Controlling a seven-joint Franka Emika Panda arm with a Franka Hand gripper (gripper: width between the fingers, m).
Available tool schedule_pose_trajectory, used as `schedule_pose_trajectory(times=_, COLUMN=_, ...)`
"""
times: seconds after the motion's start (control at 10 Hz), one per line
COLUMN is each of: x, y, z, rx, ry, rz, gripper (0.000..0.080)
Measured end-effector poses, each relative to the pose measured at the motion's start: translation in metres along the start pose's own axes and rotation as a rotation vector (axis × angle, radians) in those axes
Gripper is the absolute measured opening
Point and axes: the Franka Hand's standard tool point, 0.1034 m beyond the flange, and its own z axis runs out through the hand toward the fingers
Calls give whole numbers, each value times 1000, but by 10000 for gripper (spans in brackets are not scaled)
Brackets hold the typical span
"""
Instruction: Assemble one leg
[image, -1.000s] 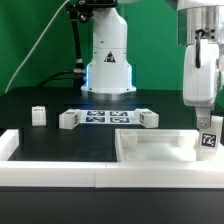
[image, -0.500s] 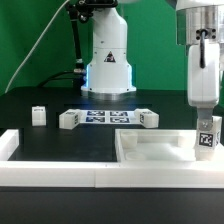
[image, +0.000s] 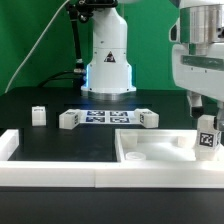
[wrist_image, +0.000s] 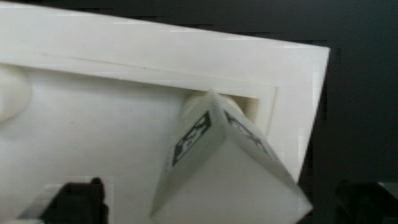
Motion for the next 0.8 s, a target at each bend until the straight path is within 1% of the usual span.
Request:
schedule_pose_trajectory(times=0.3, x=-3, y=-1, z=0, rx=-17, ry=21, rz=-331, gripper=649)
schedule_pose_trajectory(times=0.5, x=2, y=0, z=1, rx=-17, ry=24, rz=-560, gripper=649)
schedule_pose_trajectory(times=0.6, x=2, y=-1, z=2, rx=-14, ry=26, rz=-648, gripper=649)
schedule_pose_trajectory(times=0.7, x=-4, y=-1, z=3, rx=-11, ry=23, rz=-667, gripper=649)
schedule_pose_trajectory(times=0.8, x=-4, y=-1, z=3, rx=-18, ry=28, rz=-800, gripper=649)
